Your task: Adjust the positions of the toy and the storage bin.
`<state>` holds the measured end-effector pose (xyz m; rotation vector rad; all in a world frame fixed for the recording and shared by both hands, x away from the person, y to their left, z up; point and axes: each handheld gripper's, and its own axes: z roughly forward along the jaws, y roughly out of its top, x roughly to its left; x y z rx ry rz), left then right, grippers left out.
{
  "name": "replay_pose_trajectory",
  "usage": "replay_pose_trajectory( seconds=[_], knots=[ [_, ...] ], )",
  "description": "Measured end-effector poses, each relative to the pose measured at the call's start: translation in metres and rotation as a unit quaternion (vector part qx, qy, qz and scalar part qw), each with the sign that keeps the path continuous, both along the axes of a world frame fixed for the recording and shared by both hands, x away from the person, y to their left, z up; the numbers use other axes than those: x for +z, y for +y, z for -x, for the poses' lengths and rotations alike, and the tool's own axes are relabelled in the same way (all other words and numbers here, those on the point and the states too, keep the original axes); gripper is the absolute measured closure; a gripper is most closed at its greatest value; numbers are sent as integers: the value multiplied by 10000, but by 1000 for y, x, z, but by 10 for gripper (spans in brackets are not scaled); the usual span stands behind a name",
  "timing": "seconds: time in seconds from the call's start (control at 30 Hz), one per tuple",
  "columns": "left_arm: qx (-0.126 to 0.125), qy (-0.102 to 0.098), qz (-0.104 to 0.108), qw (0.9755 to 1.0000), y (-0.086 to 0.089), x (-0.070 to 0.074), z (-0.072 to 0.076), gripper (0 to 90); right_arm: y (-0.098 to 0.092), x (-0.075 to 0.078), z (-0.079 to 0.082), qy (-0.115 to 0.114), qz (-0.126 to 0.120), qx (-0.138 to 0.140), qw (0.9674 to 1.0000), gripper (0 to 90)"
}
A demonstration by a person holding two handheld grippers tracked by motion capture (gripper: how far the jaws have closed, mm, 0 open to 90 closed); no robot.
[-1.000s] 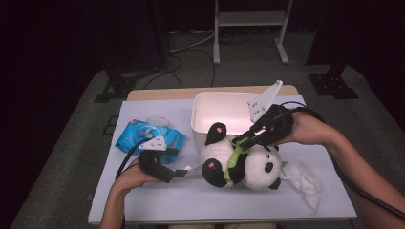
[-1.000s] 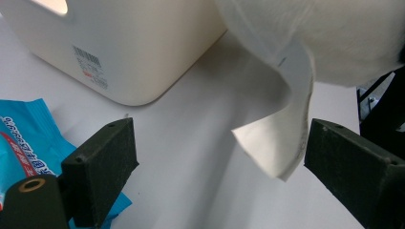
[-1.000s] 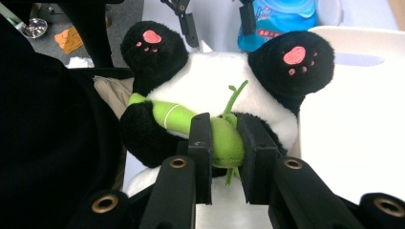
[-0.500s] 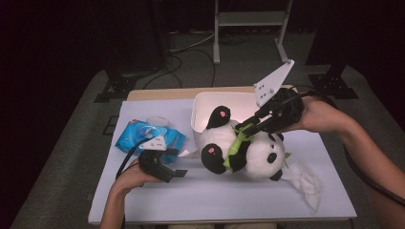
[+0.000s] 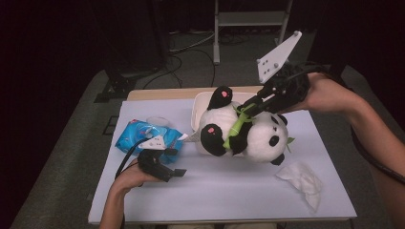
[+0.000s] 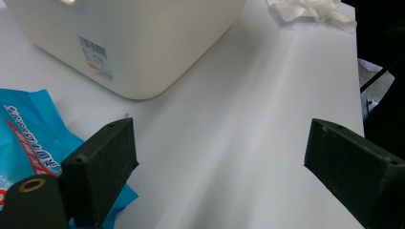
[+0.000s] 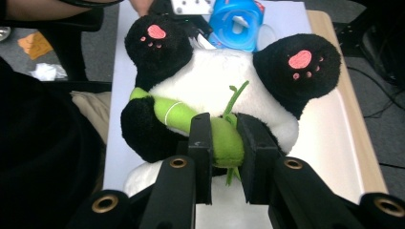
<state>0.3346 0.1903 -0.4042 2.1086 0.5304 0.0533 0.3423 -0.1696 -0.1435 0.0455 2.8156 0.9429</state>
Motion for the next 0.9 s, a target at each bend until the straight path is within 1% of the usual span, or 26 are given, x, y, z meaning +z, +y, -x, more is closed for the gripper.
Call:
replay_pose_trajectory(
  seconds=[0.17, 0.23, 0.33, 0.6, 0.7, 0.8, 0.9],
  knots=[
    [53, 7, 7, 10000, 3, -1, 0, 100, 1, 6, -7, -43, 13, -48, 10000, 764],
    [63, 13, 29, 10000, 3, 0, 0, 100, 0, 8, -11, -25, -4, -92, 10000, 764],
    [57, 18, 16, 10000, 3, -1, -1, 100, 0, 11, -17, -54, 4, -119, 9999, 764],
    [65, 57, -2, 10000, 3, -3, -1, 100, -2, 20, -36, -41, 21, -220, 9997, 764],
    [74, 49, 0, 10000, 4, -2, -1, 100, -2, 21, -44, 1, 23, -274, 9996, 764],
    [89, 43, 25, 9999, 5, -2, -2, 100, -1, 19, -53, -8, 49, -288, 9996, 764],
    [102, 53, 36, 9999, 5, -2, -2, 100, -1, 16, -62, 37, 43, -334, 9994, 764]
  ],
)
